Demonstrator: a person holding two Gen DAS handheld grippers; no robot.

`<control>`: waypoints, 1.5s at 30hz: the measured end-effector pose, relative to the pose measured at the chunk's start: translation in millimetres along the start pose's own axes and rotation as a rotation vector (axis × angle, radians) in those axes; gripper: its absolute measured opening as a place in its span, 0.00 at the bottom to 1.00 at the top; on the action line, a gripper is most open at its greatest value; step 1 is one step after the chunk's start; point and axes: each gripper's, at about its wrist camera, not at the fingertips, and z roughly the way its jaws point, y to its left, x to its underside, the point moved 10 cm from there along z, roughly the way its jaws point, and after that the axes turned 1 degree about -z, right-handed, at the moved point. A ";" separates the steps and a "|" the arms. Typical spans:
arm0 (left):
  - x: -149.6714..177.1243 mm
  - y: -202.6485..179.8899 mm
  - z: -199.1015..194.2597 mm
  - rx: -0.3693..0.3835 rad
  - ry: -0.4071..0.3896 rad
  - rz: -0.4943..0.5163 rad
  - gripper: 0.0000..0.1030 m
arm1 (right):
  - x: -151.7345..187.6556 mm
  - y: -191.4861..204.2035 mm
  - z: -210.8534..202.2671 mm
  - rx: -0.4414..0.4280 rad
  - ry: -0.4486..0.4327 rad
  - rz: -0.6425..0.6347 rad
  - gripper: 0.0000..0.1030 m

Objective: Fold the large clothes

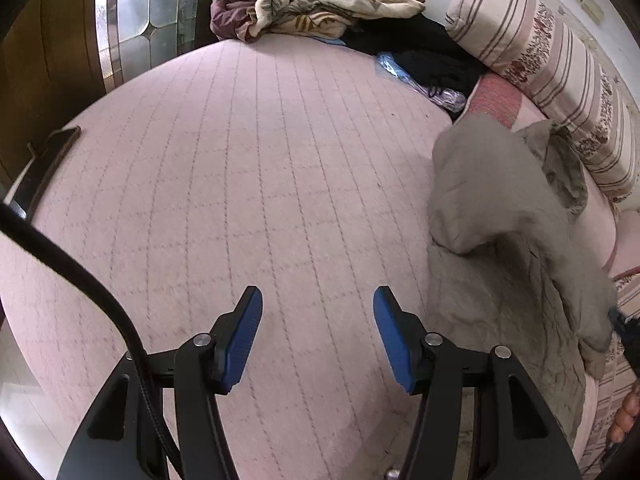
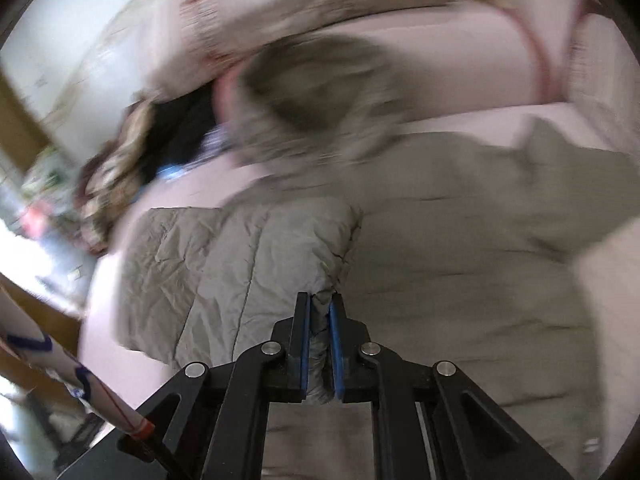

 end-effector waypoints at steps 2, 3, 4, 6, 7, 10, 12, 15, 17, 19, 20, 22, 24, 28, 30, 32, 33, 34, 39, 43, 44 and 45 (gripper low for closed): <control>6.7 -6.5 1.4 0.006 0.009 0.006 0.55 | -4.9 -34.4 6.9 0.078 -0.003 0.021 0.09; 10.3 -12.1 2.6 0.003 0.012 0.022 0.55 | -6.6 -45.4 9.3 0.100 -0.001 0.029 0.09; 13.6 -18.5 4.0 -0.006 0.012 0.046 0.55 | -7.8 -58.9 15.2 0.127 0.003 0.040 0.09; 18.7 -30.0 6.6 -0.023 0.011 0.090 0.55 | -9.0 -75.0 27.8 0.149 0.013 0.060 0.09; 22.5 -37.4 8.4 -0.028 0.011 0.115 0.55 | -8.7 -80.1 37.7 0.151 0.025 0.072 0.09; 33.3 -54.7 17.9 -0.038 0.027 0.175 0.55 | -8.5 -78.5 62.2 0.168 0.052 0.070 0.09; 38.8 -61.2 27.1 -0.057 0.039 0.209 0.55 | -3.6 -79.9 78.0 0.175 0.073 0.067 0.10; 45.3 -66.8 39.7 -0.089 0.053 0.247 0.55 | 5.0 -82.7 97.2 0.173 0.107 0.080 0.12; 47.1 -68.2 46.3 -0.109 0.060 0.264 0.55 | 10.7 -84.3 104.8 0.184 0.116 0.084 0.18; 47.7 -69.1 50.6 -0.121 0.068 0.269 0.55 | 11.3 -87.5 109.6 0.196 0.109 0.072 0.19; 47.8 -69.5 52.6 -0.124 0.072 0.269 0.56 | 10.9 -89.9 108.9 0.206 0.101 0.068 0.26; 47.5 -69.1 53.6 -0.129 0.072 0.269 0.58 | 7.7 -95.7 101.9 0.235 0.079 0.068 0.42; 47.2 -68.6 52.2 -0.131 0.070 0.270 0.58 | 3.9 -99.6 92.7 0.221 0.054 0.086 0.52; 49.3 -66.9 38.2 -0.130 0.046 0.273 0.58 | 3.4 -116.4 45.4 0.152 0.002 0.124 0.53; 52.4 -69.7 26.0 -0.125 0.028 0.283 0.58 | 10.0 -124.8 16.8 0.117 -0.019 0.120 0.53; 56.7 -74.5 10.8 -0.117 0.008 0.297 0.58 | 17.2 -135.4 -13.9 0.096 -0.041 0.111 0.57; 61.4 -78.2 0.0 -0.108 -0.002 0.305 0.58 | 21.5 -143.9 -30.2 0.093 -0.053 0.109 0.57; 67.4 -82.6 -11.3 -0.091 -0.013 0.311 0.58 | 25.5 -151.7 -45.5 0.089 -0.065 0.110 0.59; 101.0 -111.0 -48.7 -0.018 0.003 0.360 0.58 | 32.6 -198.1 -110.0 0.092 -0.114 0.167 0.60; 117.3 -145.6 -87.4 0.074 0.007 0.413 0.58 | 19.1 -230.9 -168.9 0.088 -0.196 0.232 0.63; 117.8 -152.6 -94.4 0.088 0.000 0.419 0.59 | 14.9 -235.9 -181.3 0.090 -0.218 0.237 0.65; 116.6 -162.8 -105.4 0.109 -0.011 0.426 0.64 | 12.7 -239.3 -189.7 0.095 -0.233 0.238 0.66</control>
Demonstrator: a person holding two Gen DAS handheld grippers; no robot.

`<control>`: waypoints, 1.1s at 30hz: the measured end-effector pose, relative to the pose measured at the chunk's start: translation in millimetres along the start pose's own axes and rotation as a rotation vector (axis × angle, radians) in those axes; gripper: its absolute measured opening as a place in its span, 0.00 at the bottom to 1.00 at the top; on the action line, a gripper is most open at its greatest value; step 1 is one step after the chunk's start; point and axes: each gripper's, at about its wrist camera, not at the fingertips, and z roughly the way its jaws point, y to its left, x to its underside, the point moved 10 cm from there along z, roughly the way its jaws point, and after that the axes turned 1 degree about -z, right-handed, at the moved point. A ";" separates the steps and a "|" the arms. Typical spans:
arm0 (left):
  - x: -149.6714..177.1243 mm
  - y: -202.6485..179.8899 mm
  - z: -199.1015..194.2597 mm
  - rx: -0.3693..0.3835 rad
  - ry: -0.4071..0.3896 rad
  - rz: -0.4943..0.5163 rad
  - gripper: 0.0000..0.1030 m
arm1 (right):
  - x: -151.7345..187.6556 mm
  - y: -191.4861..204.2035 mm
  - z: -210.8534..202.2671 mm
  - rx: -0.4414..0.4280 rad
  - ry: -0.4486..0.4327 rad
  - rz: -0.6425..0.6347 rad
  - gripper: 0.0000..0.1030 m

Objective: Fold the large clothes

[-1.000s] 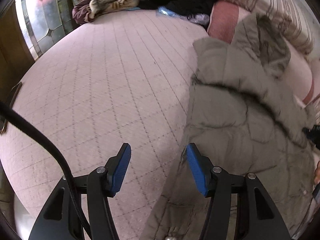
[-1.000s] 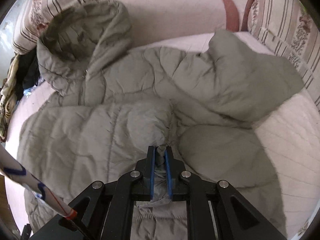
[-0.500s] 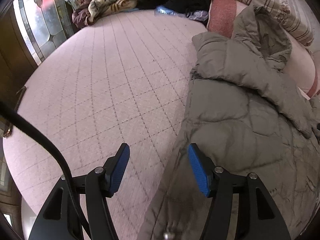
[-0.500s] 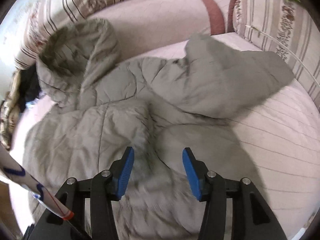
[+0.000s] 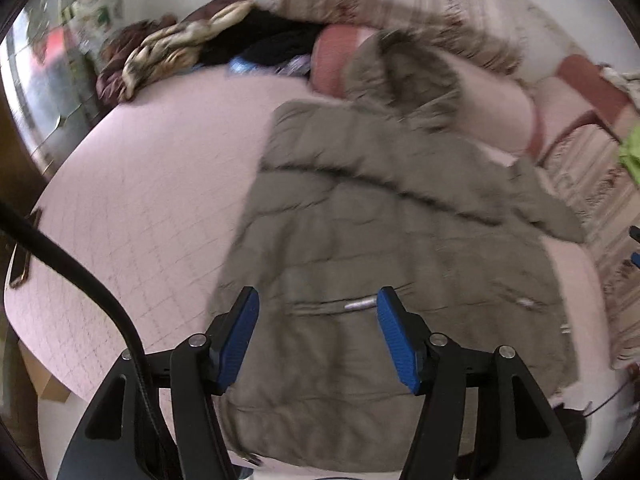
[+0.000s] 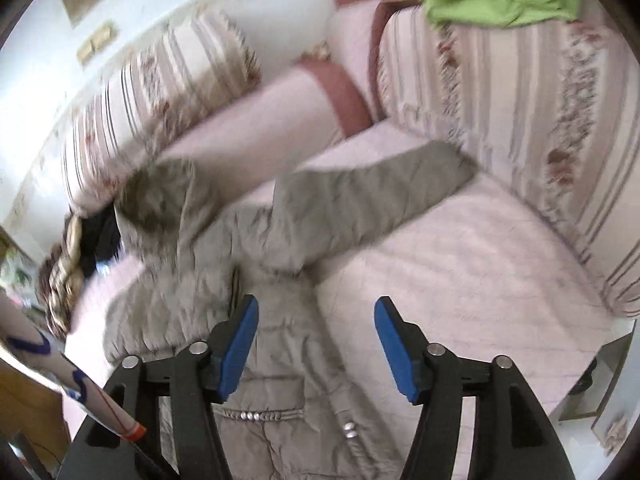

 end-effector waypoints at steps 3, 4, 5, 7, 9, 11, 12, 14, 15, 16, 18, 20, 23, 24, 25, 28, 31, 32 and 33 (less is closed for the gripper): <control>-17.8 -23.3 -19.8 0.043 -0.048 0.006 0.73 | -19.0 -9.9 -19.1 0.024 -0.048 0.003 0.71; -24.7 -29.5 -23.8 0.041 -0.066 0.011 0.73 | -23.9 -13.9 -21.0 0.034 -0.056 0.010 0.73; -29.5 -32.9 -25.3 0.037 -0.075 0.018 0.73 | -27.5 -17.7 -20.9 0.042 -0.058 0.016 0.73; -42.4 -45.3 -20.9 0.024 -0.096 0.046 0.75 | -33.1 -24.6 -11.7 0.061 -0.051 0.031 0.73; -52.4 -53.2 -7.4 -0.006 -0.105 0.074 0.76 | -37.4 -33.0 3.9 0.083 -0.041 0.047 0.73; -59.5 -57.1 13.6 -0.046 -0.094 0.098 0.76 | -40.1 -41.4 20.5 0.104 -0.031 0.057 0.73; -61.7 -58.5 23.8 -0.058 -0.083 0.105 0.76 | -40.6 -45.3 31.8 0.118 -0.025 0.062 0.73; -65.5 -58.7 44.7 -0.080 -0.062 0.117 0.76 | -42.2 -53.5 56.5 0.142 -0.007 0.079 0.73; -67.7 -58.5 56.9 -0.096 -0.056 0.122 0.76 | -42.8 -58.2 72.7 0.154 0.009 0.095 0.73; -69.5 -57.9 69.0 -0.115 -0.053 0.128 0.76 | -42.9 -62.9 86.5 0.163 0.023 0.109 0.73; -69.6 -55.4 89.1 -0.135 -0.040 0.136 0.76 | -43.0 -69.7 108.0 0.181 0.044 0.130 0.73; -67.0 -53.7 108.8 -0.141 -0.022 0.140 0.76 | -44.9 -75.7 136.6 0.194 0.071 0.155 0.73; -58.6 -51.2 138.3 -0.150 0.011 0.169 0.76 | -51.4 -85.5 173.9 0.202 0.102 0.192 0.73; -54.9 -50.4 147.9 -0.161 0.023 0.190 0.76 | -52.0 -88.2 183.4 0.202 0.113 0.204 0.73; -51.5 -49.0 155.6 -0.175 0.031 0.208 0.76 | -53.2 -95.9 198.3 0.205 0.126 0.238 0.73; -44.6 -44.9 171.1 -0.196 0.044 0.241 0.76 | -51.8 -120.1 227.0 0.215 0.139 0.327 0.73; -41.3 -40.7 182.4 -0.177 0.076 0.225 0.76 | -49.6 -146.3 251.1 0.236 0.154 0.390 0.73; -41.4 -39.4 184.0 -0.164 0.084 0.212 0.76 | -50.1 -154.0 258.0 0.239 0.155 0.405 0.73; -41.6 -38.0 186.6 -0.145 0.093 0.193 0.76 | -51.3 -161.7 265.6 0.244 0.155 0.420 0.73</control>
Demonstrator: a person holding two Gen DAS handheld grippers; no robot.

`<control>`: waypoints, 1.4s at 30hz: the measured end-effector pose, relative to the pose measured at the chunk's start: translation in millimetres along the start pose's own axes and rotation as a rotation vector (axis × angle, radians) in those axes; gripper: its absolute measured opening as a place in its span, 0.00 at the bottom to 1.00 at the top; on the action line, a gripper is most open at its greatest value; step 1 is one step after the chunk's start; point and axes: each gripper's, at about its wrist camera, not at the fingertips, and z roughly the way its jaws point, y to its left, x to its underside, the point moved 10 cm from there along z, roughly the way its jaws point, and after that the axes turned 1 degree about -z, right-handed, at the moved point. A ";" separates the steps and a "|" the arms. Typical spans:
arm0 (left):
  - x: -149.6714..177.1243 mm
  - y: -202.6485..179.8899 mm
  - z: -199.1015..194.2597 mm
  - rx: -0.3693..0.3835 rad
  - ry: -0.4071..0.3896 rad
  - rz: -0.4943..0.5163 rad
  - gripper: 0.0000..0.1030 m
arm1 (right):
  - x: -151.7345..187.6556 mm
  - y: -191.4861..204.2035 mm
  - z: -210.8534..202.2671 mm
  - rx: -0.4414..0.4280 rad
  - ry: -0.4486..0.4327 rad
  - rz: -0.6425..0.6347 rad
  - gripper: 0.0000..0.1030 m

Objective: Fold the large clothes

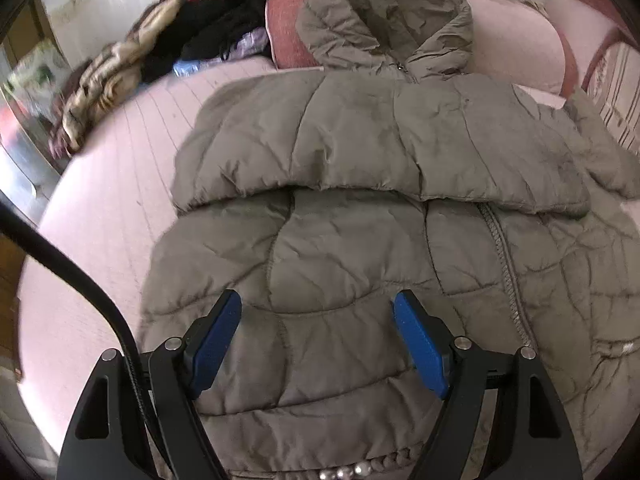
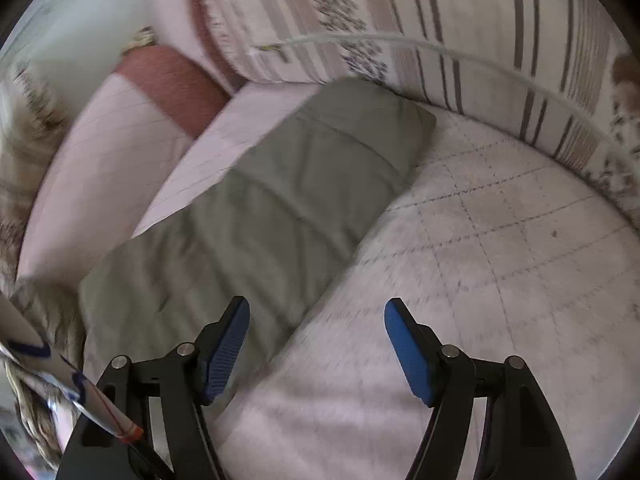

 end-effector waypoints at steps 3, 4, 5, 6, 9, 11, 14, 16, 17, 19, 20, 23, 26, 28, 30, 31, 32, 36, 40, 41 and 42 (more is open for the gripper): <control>-1.4 3.5 3.4 0.020 -0.001 -0.030 0.76 | -12.1 -4.6 19.6 0.001 0.009 0.029 0.73; -2.1 3.9 3.9 0.019 -0.006 -0.031 0.76 | -16.3 -4.8 25.7 -0.003 0.009 0.039 0.73; -2.1 2.6 3.8 0.017 -0.009 -0.030 0.76 | -23.4 -3.9 29.8 0.000 -0.010 0.041 0.73; -2.0 1.8 4.6 0.013 -0.013 -0.026 0.76 | -28.9 -2.5 32.5 0.003 -0.022 0.041 0.73; 0.1 -0.4 6.2 -0.002 -0.018 -0.013 0.76 | -44.1 -1.8 38.6 0.013 -0.042 0.048 0.73; 0.8 -1.2 7.5 -0.010 -0.017 -0.003 0.76 | -52.4 -5.5 40.2 0.044 -0.052 0.059 0.54; 1.1 -1.3 8.2 -0.011 -0.020 0.000 0.76 | -59.9 -8.4 35.9 0.026 -0.048 0.097 0.16; 1.5 -1.4 8.3 -0.006 -0.018 -0.004 0.76 | -65.0 -5.1 21.4 0.016 -0.066 0.094 0.10; 1.5 -1.3 8.1 -0.003 -0.017 -0.007 0.76 | -68.0 -0.3 13.0 0.025 -0.081 0.067 0.09; 1.9 -0.6 7.0 0.010 -0.011 -0.017 0.76 | -72.0 14.8 -9.6 0.038 -0.115 0.006 0.08; 1.7 -0.1 6.2 0.016 -0.009 -0.022 0.76 | -73.4 25.3 -23.5 0.028 -0.131 -0.023 0.08; 0.9 4.7 -1.3 0.044 -0.005 -0.056 0.76 | -70.8 57.6 -64.4 0.005 -0.182 -0.111 0.07; -2.0 15.2 -16.6 0.061 -0.035 -0.097 0.76 | -56.6 103.8 -108.1 -0.046 -0.226 -0.223 0.07; -5.0 24.6 -26.9 0.058 -0.060 -0.117 0.76 | -32.2 147.1 -140.0 -0.117 -0.241 -0.313 0.07; -7.7 35.8 -35.2 0.052 -0.081 -0.142 0.76 | -2.8 182.8 -162.6 -0.170 -0.248 -0.399 0.07; -9.0 41.9 -38.1 0.047 -0.090 -0.154 0.76 | 11.4 197.7 -170.1 -0.192 -0.247 -0.437 0.07; -9.5 46.4 -40.1 0.042 -0.095 -0.164 0.76 | 32.3 218.0 -178.9 -0.226 -0.240 -0.486 0.07; -13.2 75.4 -47.6 0.008 -0.121 -0.226 0.76 | 116.3 274.5 -196.7 -0.337 -0.178 -0.653 0.07; -17.7 107.1 -51.2 -0.026 -0.137 -0.282 0.76 | 224.5 314.1 -183.1 -0.411 -0.043 -0.820 0.07; -18.7 112.4 -50.8 -0.030 -0.139 -0.291 0.76 | 241.5 319.0 -177.0 -0.417 -0.018 -0.843 0.07; -19.6 120.2 -51.2 -0.034 -0.139 -0.307 0.76 | 269.6 324.9 -166.8 -0.421 0.022 -0.878 0.07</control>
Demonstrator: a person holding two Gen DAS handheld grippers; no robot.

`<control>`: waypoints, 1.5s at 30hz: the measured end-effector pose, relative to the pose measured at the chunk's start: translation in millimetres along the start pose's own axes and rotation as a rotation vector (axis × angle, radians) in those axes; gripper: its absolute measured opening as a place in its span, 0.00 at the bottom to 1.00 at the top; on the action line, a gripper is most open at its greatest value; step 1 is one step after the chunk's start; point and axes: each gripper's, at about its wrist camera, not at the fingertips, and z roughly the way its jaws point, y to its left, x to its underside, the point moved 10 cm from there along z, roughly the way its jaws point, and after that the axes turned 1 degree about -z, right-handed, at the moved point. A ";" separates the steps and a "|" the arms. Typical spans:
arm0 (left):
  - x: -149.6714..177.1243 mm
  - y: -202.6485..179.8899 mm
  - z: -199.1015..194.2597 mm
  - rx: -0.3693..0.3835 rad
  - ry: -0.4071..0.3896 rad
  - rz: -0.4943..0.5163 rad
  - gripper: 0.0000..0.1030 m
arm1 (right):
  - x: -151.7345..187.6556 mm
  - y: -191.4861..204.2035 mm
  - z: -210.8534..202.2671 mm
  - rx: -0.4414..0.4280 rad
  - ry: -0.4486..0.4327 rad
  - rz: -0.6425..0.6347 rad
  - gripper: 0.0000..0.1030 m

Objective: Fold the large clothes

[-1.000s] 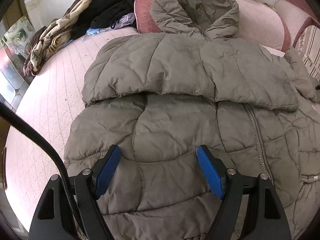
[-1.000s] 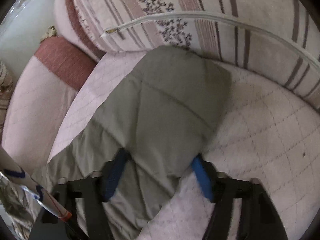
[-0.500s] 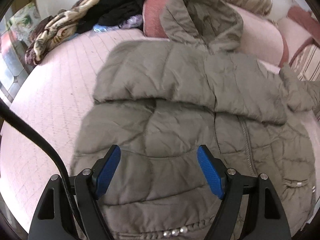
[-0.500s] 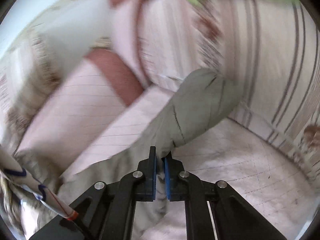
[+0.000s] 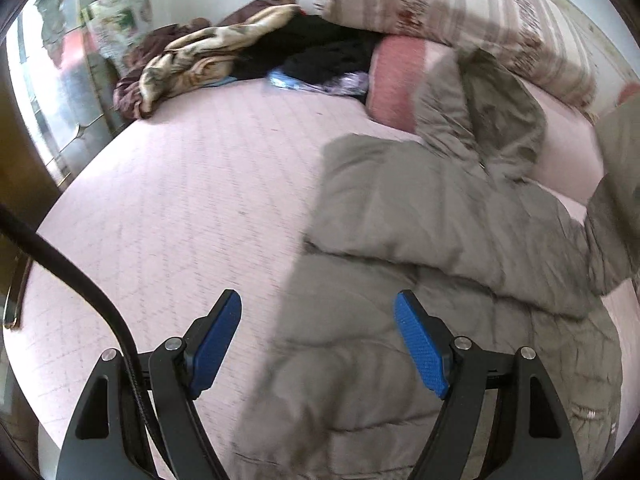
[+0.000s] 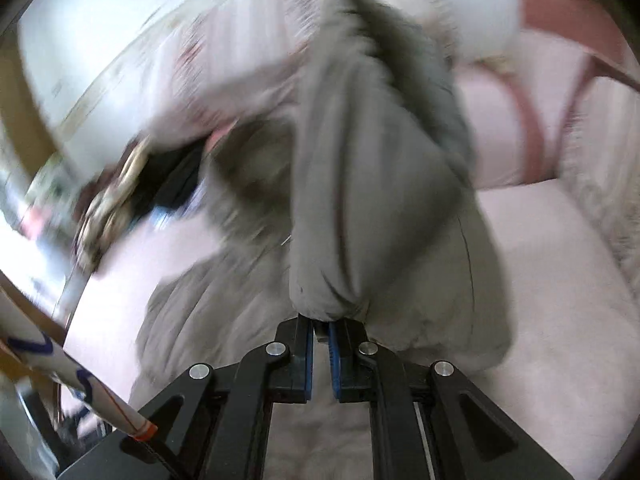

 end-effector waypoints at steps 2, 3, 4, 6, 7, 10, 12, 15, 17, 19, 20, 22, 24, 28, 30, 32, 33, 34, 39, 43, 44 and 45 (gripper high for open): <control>-3.8 10.5 0.6 -0.003 0.003 -0.027 0.76 | 23.4 25.0 26.7 -0.030 0.059 -0.026 0.07; -5.3 16.0 1.5 -0.005 0.006 -0.043 0.76 | 35.1 34.9 40.4 -0.040 0.091 -0.032 0.07; -6.3 20.6 2.8 -0.006 0.011 -0.056 0.76 | 45.7 40.1 56.1 -0.045 0.122 -0.038 0.07; -7.3 26.2 3.8 -0.003 0.017 -0.073 0.76 | 68.5 49.5 79.5 -0.038 0.172 -0.061 0.07; -8.3 28.8 4.2 0.002 0.020 -0.081 0.76 | 78.9 53.6 87.7 -0.032 0.194 -0.081 0.07; -10.1 32.1 5.7 0.014 0.027 -0.095 0.76 | 107.1 58.4 105.2 0.008 0.246 -0.118 0.16; -11.5 32.8 6.5 0.034 0.036 -0.106 0.76 | 111.1 57.6 102.9 -0.012 0.251 -0.101 0.34; -12.0 31.6 8.3 0.075 0.052 -0.128 0.76 | 110.5 66.2 90.1 -0.058 0.247 -0.076 0.57; -12.2 29.9 10.0 0.102 0.062 -0.146 0.76 | 100.4 69.2 76.3 -0.047 0.209 -0.089 0.59; -10.4 29.0 14.5 0.129 0.082 -0.169 0.76 | 92.1 71.4 67.0 -0.040 0.185 -0.093 0.59; -9.9 28.8 16.1 0.136 0.091 -0.179 0.76 | 89.1 69.7 62.2 -0.036 0.173 -0.087 0.59; -6.2 30.2 20.2 0.161 0.116 -0.212 0.76 | 88.3 69.5 59.0 -0.027 0.170 -0.092 0.59; -4.5 34.8 22.6 0.164 0.126 -0.240 0.76 | 89.2 77.2 56.3 -0.022 0.185 -0.123 0.59; -6.3 53.7 21.1 0.113 0.109 -0.279 0.76 | 87.8 105.8 83.6 -0.014 0.227 -0.194 0.33; -8.0 60.4 20.5 0.107 0.104 -0.292 0.76 | 82.9 113.3 104.1 -0.001 0.239 -0.182 0.31; -8.6 65.0 20.4 0.109 0.103 -0.301 0.76 | 78.8 119.7 127.2 0.007 0.263 -0.156 0.31; -9.0 65.8 21.0 0.108 0.104 -0.299 0.76 | 74.9 122.2 142.0 0.015 0.275 -0.130 0.31; -9.8 66.2 22.0 0.103 0.106 -0.293 0.76 | 70.9 125.2 152.9 0.017 0.279 -0.111 0.31; -15.3 69.1 23.5 0.080 0.099 -0.260 0.76 | 55.3 139.6 185.1 0.007 0.286 -0.042 0.31; -19.9 68.1 23.6 0.067 0.092 -0.235 0.76 | 56.0 150.7 190.0 -0.045 0.300 -0.004 0.31; -21.2 67.6 24.3 0.065 0.090 -0.231 0.76 | 57.5 152.8 188.8 -0.054 0.302 -0.006 0.31; -21.8 66.9 24.4 0.060 0.088 -0.225 0.76 | 59.8 154.9 187.6 -0.066 0.308 -0.012 0.31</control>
